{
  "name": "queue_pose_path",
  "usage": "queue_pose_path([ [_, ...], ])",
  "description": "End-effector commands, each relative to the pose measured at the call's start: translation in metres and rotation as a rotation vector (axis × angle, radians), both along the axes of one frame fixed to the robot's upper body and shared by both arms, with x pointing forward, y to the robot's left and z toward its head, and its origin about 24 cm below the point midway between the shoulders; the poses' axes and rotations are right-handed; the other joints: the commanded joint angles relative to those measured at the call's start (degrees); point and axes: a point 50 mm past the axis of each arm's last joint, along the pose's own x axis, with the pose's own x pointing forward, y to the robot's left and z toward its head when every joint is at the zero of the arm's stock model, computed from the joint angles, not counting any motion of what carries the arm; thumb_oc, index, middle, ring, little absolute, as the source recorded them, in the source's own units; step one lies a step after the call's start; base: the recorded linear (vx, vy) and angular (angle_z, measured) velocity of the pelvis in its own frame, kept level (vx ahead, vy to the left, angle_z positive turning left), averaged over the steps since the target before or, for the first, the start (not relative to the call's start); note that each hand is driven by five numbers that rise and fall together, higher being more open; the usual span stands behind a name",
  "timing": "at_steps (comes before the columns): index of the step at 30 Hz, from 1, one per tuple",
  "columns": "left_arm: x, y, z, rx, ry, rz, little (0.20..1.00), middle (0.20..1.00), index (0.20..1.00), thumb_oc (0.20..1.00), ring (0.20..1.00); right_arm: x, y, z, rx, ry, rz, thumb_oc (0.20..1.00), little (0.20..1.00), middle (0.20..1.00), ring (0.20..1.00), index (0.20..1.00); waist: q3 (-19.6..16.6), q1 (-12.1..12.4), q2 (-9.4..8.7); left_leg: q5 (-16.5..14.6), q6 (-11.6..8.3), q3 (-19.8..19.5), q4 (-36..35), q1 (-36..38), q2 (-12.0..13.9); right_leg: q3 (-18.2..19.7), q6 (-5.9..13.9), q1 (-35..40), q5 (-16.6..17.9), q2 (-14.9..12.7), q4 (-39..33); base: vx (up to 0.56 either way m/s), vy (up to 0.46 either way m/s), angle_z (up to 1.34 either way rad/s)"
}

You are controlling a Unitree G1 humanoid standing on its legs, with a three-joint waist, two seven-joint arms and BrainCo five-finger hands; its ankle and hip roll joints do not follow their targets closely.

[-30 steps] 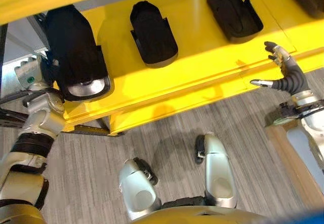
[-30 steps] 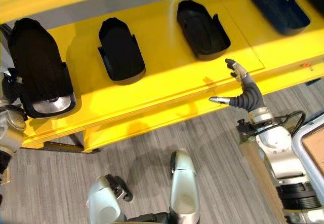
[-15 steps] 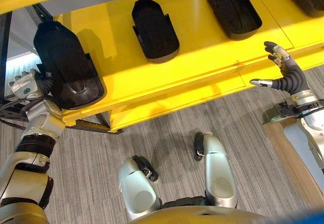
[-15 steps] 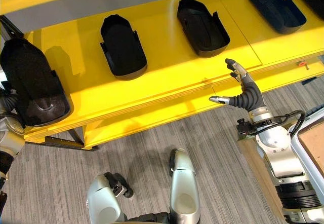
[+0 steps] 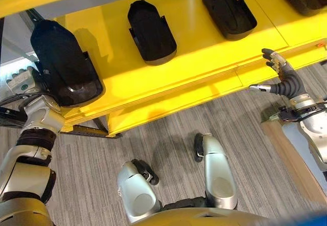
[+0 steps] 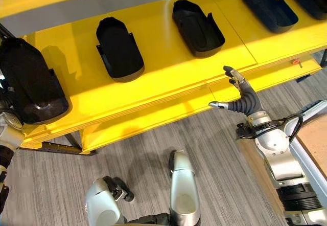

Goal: Move parts from the plastic box to the shelf.

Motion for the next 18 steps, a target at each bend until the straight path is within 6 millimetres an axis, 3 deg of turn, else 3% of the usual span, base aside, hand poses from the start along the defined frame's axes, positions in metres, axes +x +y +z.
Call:
queue_pose_path([
  [1,0.003,0.005,0.043,0.151,-0.050,0.042,0.200,0.200,0.200,0.200,0.200,-0.003,0.000,0.007,0.023,-0.055,0.013,1.000,1.000,1.000,1.000,1.000,-2.18,-0.63,-2.16,14.31,1.39,3.53,-0.56,-8.73,-2.61,-1.74,0.47,6.18,-0.81,0.54,-0.62,0.12,-0.013,-0.12],
  [18,0.004,0.017,0.069,0.160,-0.094,0.153,0.200,0.200,0.200,0.200,0.200,0.000,0.005,0.019,0.053,-0.113,0.023,1.000,1.000,1.000,1.000,1.000,-0.17,-1.43,-3.49,11.91,2.68,5.33,0.75,-10.66,-3.26,-1.09,0.75,4.11,-0.41,2.08,-3.09,-0.01,-0.001,-0.04],
])
